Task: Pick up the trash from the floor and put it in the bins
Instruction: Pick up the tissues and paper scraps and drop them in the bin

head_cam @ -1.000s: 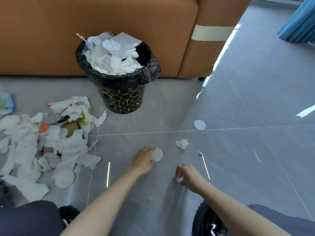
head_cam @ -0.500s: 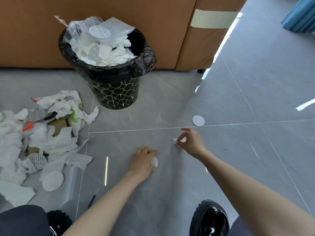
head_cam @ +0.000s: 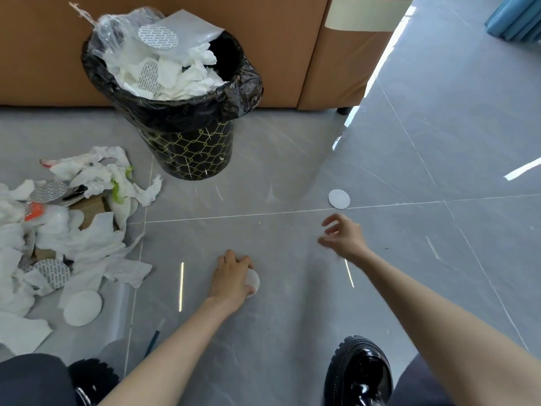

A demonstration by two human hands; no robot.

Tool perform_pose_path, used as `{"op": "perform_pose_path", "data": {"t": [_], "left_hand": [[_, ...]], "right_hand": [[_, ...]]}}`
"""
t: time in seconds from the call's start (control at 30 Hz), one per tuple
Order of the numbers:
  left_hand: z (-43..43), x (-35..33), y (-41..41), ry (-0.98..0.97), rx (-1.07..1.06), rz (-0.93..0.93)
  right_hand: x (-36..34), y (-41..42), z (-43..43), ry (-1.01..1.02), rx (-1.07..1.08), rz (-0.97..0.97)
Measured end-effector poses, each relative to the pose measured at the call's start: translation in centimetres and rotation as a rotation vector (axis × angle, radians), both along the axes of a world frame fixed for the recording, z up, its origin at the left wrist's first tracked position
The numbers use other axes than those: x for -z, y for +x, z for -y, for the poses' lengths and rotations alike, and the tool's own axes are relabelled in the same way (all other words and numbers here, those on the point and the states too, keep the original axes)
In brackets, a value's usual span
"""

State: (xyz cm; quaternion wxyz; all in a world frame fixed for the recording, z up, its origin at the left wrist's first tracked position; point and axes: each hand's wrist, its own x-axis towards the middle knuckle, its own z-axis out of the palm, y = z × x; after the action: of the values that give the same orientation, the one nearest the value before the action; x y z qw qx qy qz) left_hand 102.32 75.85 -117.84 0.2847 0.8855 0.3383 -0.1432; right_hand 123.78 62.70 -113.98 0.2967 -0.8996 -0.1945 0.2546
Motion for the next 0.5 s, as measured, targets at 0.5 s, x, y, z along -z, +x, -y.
{"op": "perform_pose_path", "data": {"t": [0.5], "left_hand": [[-0.3,0.1,0.1,-0.006,-0.025,-0.011]], "right_hand": [[3.8,0.0,5.1,-0.248,0.073,0.103]]}}
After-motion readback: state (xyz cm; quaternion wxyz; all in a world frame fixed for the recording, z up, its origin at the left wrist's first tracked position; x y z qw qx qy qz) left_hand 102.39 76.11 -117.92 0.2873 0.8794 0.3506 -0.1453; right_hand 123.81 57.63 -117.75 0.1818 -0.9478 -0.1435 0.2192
